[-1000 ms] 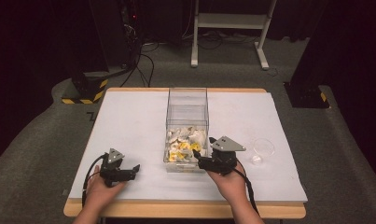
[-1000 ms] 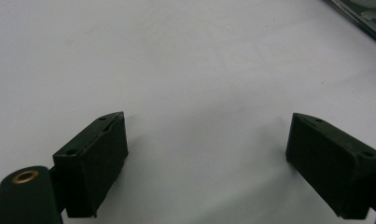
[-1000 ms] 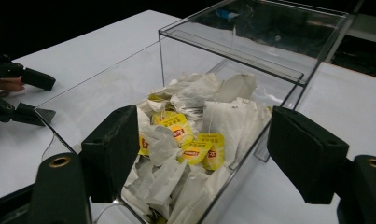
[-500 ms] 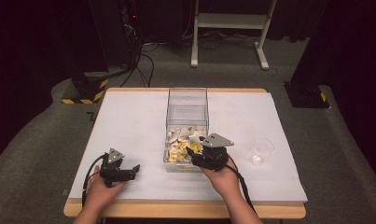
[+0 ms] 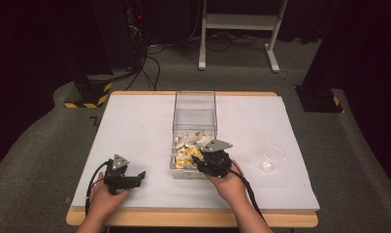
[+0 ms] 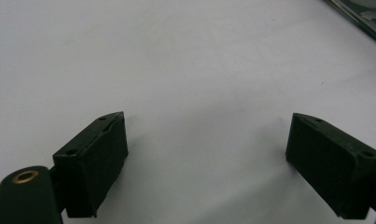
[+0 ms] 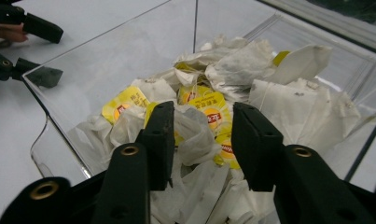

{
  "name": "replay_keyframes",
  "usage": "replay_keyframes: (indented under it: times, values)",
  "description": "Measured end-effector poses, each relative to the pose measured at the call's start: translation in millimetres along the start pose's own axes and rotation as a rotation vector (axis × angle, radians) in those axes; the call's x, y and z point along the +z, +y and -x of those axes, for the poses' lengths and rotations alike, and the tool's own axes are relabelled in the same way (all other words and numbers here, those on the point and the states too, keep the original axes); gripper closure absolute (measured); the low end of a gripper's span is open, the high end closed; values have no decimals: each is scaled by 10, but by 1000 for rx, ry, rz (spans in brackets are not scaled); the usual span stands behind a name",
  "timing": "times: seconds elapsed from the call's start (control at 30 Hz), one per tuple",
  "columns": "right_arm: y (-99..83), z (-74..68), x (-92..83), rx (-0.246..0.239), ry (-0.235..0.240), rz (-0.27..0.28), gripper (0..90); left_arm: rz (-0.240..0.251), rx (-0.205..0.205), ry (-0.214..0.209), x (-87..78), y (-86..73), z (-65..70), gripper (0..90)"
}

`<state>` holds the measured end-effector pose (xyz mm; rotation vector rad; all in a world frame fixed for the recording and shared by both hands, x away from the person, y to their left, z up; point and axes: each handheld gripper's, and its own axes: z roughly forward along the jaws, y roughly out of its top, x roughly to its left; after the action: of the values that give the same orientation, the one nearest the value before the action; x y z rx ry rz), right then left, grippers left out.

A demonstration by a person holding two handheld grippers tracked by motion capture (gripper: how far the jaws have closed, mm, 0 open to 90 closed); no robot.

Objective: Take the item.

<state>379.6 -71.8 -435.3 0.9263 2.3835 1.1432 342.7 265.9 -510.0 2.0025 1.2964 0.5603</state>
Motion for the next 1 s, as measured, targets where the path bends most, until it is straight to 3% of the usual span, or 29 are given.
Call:
replay_keyframes:
  times: [0.2,0.57,1.0]
  values:
    - [-17,3,21,-6,-5,-22,676,0,1,0,0,0,-1,129]
    - [-44,28,-5,-11,-4,-34,880,0,0,0,0,0,0,129]
    - [-95,32,-50,-5,-17,16,900,0,2,0,0,1,-2,129]
